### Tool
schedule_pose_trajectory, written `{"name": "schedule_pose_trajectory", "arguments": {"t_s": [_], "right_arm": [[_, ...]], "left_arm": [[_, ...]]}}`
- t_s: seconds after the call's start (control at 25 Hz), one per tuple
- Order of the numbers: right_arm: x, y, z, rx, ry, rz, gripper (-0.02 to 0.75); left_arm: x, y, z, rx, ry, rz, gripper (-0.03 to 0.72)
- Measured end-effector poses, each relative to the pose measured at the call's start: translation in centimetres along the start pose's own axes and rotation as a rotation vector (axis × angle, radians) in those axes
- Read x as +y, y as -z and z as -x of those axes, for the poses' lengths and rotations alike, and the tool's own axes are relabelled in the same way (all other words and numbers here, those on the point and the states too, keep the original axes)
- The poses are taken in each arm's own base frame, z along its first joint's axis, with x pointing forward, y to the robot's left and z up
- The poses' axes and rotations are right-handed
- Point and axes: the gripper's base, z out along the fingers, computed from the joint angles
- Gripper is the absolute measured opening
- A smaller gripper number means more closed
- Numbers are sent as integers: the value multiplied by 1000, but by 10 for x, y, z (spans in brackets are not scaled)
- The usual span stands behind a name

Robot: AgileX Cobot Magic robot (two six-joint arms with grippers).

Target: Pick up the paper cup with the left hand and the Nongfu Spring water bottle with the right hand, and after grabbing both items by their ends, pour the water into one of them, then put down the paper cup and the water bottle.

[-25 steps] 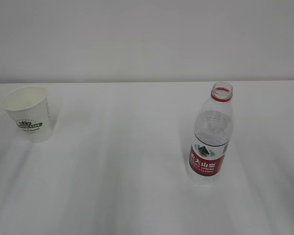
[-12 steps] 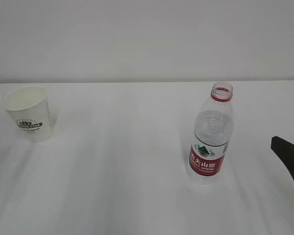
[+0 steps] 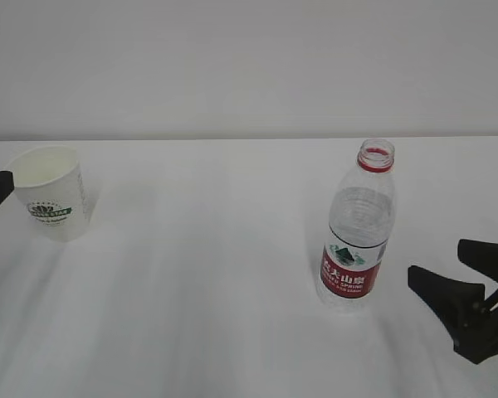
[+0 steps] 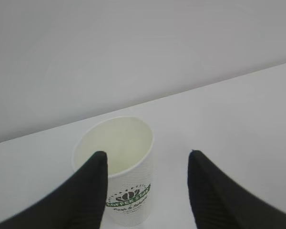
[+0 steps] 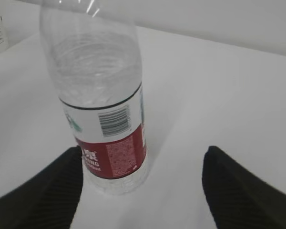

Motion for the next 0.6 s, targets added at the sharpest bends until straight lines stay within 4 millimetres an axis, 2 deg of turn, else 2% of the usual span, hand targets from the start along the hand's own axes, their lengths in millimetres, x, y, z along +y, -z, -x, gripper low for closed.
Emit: {"name": "schedule_pose_trajectory", "arguments": {"t_s": [0.16,0.6], "right_arm": [[1,-6,-8,28,-23,28,589],[3,-13,-18,64,-39,61,588]], "left_arm": [[-1,3,-3,-14,4,-2,398],[-5,12,-26,46,27,-6,398]]}}
